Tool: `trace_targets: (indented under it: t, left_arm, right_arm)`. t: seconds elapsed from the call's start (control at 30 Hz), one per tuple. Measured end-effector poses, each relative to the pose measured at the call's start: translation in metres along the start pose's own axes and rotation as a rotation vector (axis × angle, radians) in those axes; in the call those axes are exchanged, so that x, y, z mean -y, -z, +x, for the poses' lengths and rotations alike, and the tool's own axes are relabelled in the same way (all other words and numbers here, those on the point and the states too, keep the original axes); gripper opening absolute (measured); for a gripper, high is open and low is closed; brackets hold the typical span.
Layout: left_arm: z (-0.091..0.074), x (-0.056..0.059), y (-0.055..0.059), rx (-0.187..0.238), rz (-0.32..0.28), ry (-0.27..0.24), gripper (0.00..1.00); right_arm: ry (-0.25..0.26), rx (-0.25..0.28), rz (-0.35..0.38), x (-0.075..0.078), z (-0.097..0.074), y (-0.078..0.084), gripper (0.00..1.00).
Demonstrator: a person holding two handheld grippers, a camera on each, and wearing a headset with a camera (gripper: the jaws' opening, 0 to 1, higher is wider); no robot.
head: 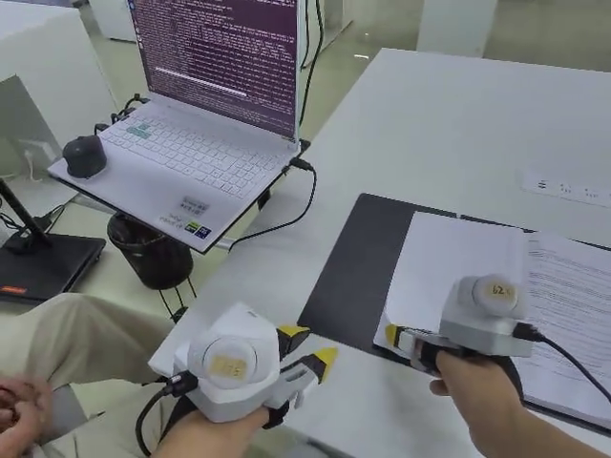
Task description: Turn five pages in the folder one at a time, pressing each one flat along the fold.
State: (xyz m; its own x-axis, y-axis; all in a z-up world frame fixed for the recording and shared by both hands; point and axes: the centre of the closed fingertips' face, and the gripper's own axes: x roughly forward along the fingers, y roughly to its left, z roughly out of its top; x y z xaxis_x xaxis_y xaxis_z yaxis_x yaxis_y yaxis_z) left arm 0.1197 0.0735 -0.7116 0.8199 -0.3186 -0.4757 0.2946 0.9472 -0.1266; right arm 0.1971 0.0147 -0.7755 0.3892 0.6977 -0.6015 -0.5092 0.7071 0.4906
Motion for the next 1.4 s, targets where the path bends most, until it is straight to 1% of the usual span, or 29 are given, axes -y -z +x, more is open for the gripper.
trace_targets:
  t: [0.03, 0.07, 0.1, 0.2, 0.23, 0.27, 0.37, 0.43, 0.47, 0.5, 0.53, 0.57, 0.63, 0.7, 0.73, 0.8, 0.87, 0.9, 0.93, 0.97, 1.0, 1.1, 1.13, 1.2, 1.23, 1.27, 1.3, 1.33, 1.4]
  left_arm:
    - [0.001, 0.000, 0.000, -0.002, 0.001, -0.002, 0.23]
    - [0.003, 0.001, 0.000, -0.004, 0.001, 0.001, 0.22]
    - [0.004, 0.001, 0.000, -0.007, 0.002, 0.003, 0.23]
    - [0.010, 0.005, -0.003, -0.013, 0.017, 0.014, 0.22]
    - [0.012, 0.006, -0.004, -0.012, 0.020, 0.017, 0.22]
    - [0.014, 0.007, -0.005, -0.013, 0.024, 0.021, 0.22]
    - [0.024, 0.014, -0.007, -0.023, 0.046, 0.042, 0.22]
    - [0.029, 0.019, -0.010, -0.024, 0.055, 0.055, 0.22]
    - [0.034, 0.023, -0.011, -0.029, 0.067, 0.066, 0.22]
    - [0.038, 0.026, -0.011, -0.031, 0.076, 0.075, 0.22]
    - [0.042, 0.030, -0.012, -0.034, 0.088, 0.084, 0.22]
    - [0.047, 0.032, -0.012, -0.040, 0.099, 0.091, 0.22]
    - [0.064, 0.041, -0.011, -0.059, 0.146, 0.118, 0.23]
    - [0.076, 0.046, -0.011, -0.067, 0.168, 0.131, 0.23]
    - [0.087, 0.050, -0.011, -0.075, 0.172, 0.138, 0.23]
    - [0.104, 0.055, -0.011, -0.077, 0.191, 0.142, 0.23]
    - [0.120, 0.060, -0.008, -0.095, 0.200, 0.144, 0.23]
    - [0.125, 0.061, -0.007, -0.099, 0.210, 0.140, 0.23]
    - [0.132, 0.061, -0.004, -0.117, 0.213, 0.136, 0.23]
    - [0.136, 0.062, -0.003, -0.124, 0.211, 0.131, 0.23]
    - [0.140, 0.060, -0.001, -0.136, 0.204, 0.111, 0.23]
    - [0.147, 0.060, 0.001, -0.136, 0.189, 0.105, 0.23]
    - [0.150, 0.057, 0.006, -0.154, 0.197, 0.090, 0.24]
    - [0.152, 0.057, 0.017, -0.193, 0.203, 0.084, 0.22]
    - [0.151, 0.058, 0.011, -0.128, 0.171, 0.069, 0.22]
    - [0.147, 0.057, 0.016, -0.148, 0.184, 0.078, 0.22]
    - [0.147, 0.058, 0.017, -0.133, 0.195, 0.082, 0.22]
    - [0.147, 0.058, 0.017, -0.127, 0.202, 0.084, 0.22]
    - [0.149, 0.055, 0.017, -0.118, 0.200, 0.088, 0.22]
  right_arm:
    - [-0.010, -0.003, 0.007, -0.002, 0.001, 0.001, 0.08]
    - [-0.026, -0.008, 0.015, -0.004, 0.002, 0.003, 0.09]
    - [-0.040, -0.007, 0.016, -0.006, 0.002, 0.004, 0.09]
    - [-0.048, 0.001, 0.014, -0.005, 0.002, 0.005, 0.08]
    - [-0.062, 0.006, 0.031, -0.005, 0.001, 0.005, 0.08]
    - [-0.065, 0.008, 0.037, -0.006, -0.002, 0.005, 0.09]
    - [-0.102, 0.059, 0.082, -0.008, -0.012, -0.003, 0.14]
    - [-0.112, 0.086, 0.088, -0.003, -0.020, -0.008, 0.16]
    - [-0.114, 0.112, 0.091, 0.003, -0.025, -0.013, 0.16]
    - [-0.117, 0.124, 0.110, 0.007, -0.028, -0.017, 0.15]
    - [-0.113, 0.141, 0.130, 0.015, -0.034, -0.021, 0.15]
    - [-0.111, 0.148, 0.133, 0.021, -0.037, -0.022, 0.15]
    - [-0.109, 0.161, 0.135, 0.030, -0.045, -0.026, 0.15]
    - [-0.100, 0.180, 0.145, 0.046, -0.056, -0.032, 0.15]
    - [-0.098, 0.186, 0.151, 0.052, -0.060, -0.034, 0.16]
    - [-0.080, 0.203, 0.161, 0.065, -0.069, -0.038, 0.16]
    - [-0.061, 0.214, 0.169, 0.079, -0.078, -0.043, 0.16]
    - [-0.057, 0.220, 0.169, 0.084, -0.080, -0.045, 0.16]
    - [-0.046, 0.227, 0.171, 0.093, -0.083, -0.048, 0.15]
    - [-0.037, 0.226, 0.175, 0.098, -0.084, -0.049, 0.15]
    - [-0.033, 0.235, 0.175, 0.104, -0.087, -0.052, 0.15]
    - [-0.022, 0.234, 0.180, 0.115, -0.089, -0.055, 0.15]
    - [-0.024, 0.233, 0.181, 0.121, -0.089, -0.058, 0.14]
    - [-0.022, 0.230, 0.184, 0.127, -0.088, -0.060, 0.13]
    - [-0.024, 0.230, 0.185, 0.131, -0.086, -0.063, 0.13]
    - [-0.026, 0.225, 0.188, 0.133, -0.085, -0.065, 0.13]
    - [-0.030, 0.225, 0.191, 0.134, -0.084, -0.066, 0.12]
    - [-0.035, 0.231, 0.192, 0.136, -0.082, -0.069, 0.12]
    - [-0.022, 0.224, 0.189, 0.144, -0.078, -0.071, 0.09]
